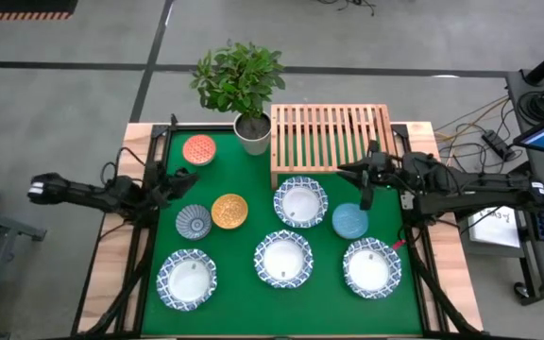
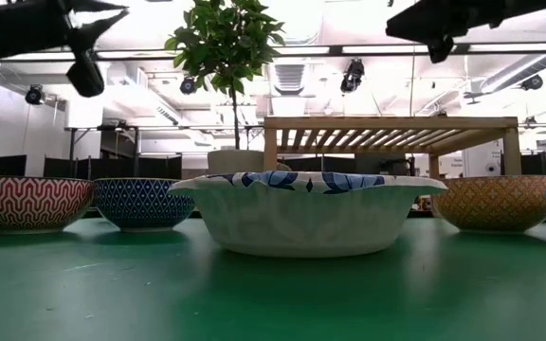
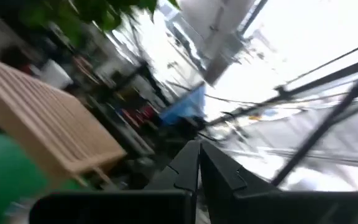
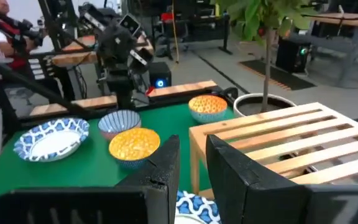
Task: Place and stack bowls onto a shelf
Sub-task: Put the bottom left white plate on the shelf
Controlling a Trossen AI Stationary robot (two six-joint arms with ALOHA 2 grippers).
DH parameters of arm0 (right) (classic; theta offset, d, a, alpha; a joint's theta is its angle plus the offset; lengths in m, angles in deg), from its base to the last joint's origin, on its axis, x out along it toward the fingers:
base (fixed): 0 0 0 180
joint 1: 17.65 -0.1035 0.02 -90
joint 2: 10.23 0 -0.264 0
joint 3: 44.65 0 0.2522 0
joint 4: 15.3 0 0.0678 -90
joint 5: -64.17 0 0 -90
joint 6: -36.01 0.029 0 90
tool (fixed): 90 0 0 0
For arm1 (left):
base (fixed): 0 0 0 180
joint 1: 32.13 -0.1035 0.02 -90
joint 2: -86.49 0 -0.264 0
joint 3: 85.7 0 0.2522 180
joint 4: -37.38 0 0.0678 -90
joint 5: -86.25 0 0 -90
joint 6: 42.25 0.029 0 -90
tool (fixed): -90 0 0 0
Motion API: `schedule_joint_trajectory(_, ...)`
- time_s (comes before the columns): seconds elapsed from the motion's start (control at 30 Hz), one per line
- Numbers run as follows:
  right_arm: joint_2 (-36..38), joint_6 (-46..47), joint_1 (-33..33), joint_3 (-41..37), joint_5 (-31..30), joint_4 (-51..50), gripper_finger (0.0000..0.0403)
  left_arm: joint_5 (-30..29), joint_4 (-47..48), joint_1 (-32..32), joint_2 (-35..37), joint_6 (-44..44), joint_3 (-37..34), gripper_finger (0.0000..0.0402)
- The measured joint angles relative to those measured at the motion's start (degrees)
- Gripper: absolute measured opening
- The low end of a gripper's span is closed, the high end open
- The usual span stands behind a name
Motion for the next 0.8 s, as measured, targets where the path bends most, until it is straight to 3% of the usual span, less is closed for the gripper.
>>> schedule_joint_trajectory(0.17, 0.69, -1.43, 0.0, 1.47, -0.13, 0.58, 0.0068, 5.43, 3.07, 1.43, -10.07, -6.73, 7.71, 0.0)
schedule_joint_trajectory(0.27, 0.77, -1.73, 0.0, 1.82, -0.13, 1.27, 0.0068, 10.09, 12.27, 2.63, -15.77, -12.87, 14.4, 0.0)
schedule_joint_trajectory(0.4, 1.02, -2.99, 0.0, 1.82, -0.14, 2.37, 0.0068, 11.89, 39.2, 6.0, -23.25, -21.65, 27.61, 0.0)
schedule_joint_trajectory(0.57, 1.02, -3.68, 0.0, 1.82, -0.17, 2.78, 0.0068, 13.84, 77.11, 13.44, -37.94, -40.76, 45.69, 0.0)
schedule_joint_trajectory(0.7, 0.91, -3.65, 0.0, 1.8, -0.17, 2.47, 0.0068, 18.98, 94.04, 20.21, -50.98, -50.12, 56.76, 0.0)
schedule_joint_trajectory(0.8, 0.93, -3.61, -0.01, 1.8, -0.18, 1.76, 0.0068, 23.15, 99.53, 23.75, -58.87, -53.97, 61.49, 0.0)
